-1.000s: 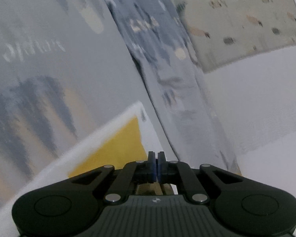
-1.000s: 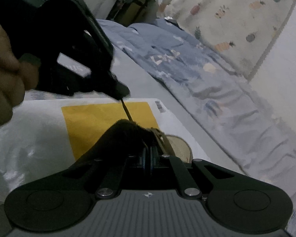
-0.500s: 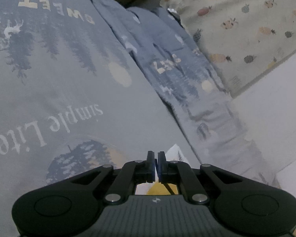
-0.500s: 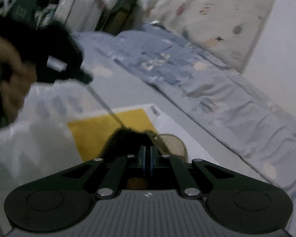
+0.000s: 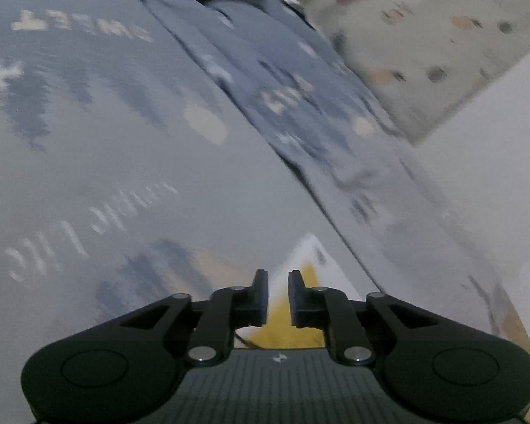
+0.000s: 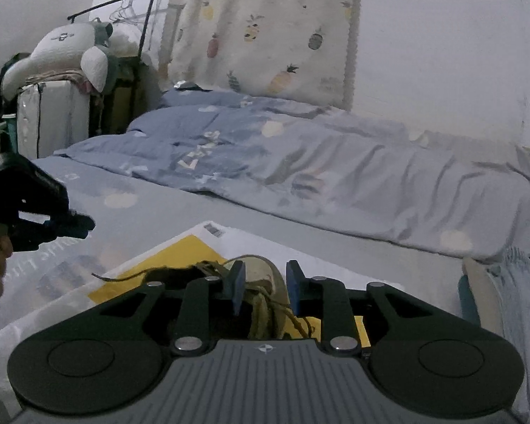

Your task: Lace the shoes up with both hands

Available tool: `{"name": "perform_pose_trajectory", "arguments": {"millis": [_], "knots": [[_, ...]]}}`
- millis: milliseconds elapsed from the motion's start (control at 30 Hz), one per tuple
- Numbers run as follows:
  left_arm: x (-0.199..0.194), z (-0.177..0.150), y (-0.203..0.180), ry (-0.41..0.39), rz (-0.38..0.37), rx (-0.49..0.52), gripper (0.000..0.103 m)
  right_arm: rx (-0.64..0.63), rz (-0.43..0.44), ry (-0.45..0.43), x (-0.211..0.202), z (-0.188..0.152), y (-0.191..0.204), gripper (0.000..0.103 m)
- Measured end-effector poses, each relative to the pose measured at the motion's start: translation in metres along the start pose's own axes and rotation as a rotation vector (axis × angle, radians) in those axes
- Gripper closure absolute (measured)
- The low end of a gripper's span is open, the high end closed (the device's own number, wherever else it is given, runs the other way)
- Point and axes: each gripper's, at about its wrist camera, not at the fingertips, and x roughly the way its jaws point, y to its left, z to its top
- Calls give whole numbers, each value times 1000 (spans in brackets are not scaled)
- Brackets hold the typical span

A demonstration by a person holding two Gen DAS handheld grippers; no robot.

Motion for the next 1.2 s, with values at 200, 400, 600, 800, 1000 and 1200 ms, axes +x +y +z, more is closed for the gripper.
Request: {"name": "perform_pose_trajectory", "arguments": {"millis": [200,400,600,800,1000,1200], "knots": [[28,-20,-8,213,-256,-100,88,45,3,23,4,-6,-7,79],[44,-32,0,252,-277,-222,86,64,15,34,5,-11,-7,79],[53,-36,2,230,-254,-227,86,43,28,55,6,-14,-3,79],[55,-40,1,207,-228,-208,87,46,34,78,14,-17,-1,79],[60,-43,2,214,-232,-213,99,31,13,94,21,-21,4,93],[52,-38,2,158,-225,-196,103,34,-6,100,24,-22,9,93]]}}
